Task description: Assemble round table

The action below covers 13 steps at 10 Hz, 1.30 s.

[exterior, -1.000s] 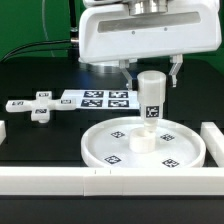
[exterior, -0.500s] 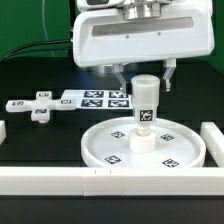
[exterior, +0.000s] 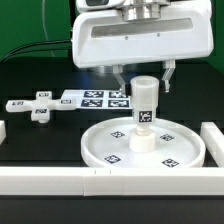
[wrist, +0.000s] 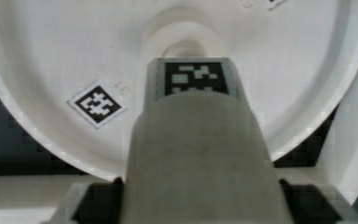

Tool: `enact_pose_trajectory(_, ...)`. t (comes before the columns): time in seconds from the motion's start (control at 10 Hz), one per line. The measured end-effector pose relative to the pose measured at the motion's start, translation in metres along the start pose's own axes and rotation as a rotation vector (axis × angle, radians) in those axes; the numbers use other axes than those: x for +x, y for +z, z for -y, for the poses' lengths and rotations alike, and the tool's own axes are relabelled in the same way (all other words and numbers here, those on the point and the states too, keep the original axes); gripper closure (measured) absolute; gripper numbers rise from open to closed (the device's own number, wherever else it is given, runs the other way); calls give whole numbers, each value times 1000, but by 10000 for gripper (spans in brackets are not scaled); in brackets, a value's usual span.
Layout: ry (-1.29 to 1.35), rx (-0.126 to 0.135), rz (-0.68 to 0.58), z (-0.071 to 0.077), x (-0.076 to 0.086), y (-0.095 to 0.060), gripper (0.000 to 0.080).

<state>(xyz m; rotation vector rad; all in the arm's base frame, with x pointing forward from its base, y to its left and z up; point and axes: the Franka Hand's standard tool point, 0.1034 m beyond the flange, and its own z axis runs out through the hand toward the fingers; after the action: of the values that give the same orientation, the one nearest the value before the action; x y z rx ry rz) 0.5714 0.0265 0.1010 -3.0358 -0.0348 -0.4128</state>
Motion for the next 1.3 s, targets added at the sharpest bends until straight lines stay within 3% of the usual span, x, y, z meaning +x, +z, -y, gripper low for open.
enact_pose_trajectory(1.1, -6, -12, -33, 1, -5, 16, 390)
enact_pose_trajectory(1.3, -6, -12, -32, 1, -5, 17, 189)
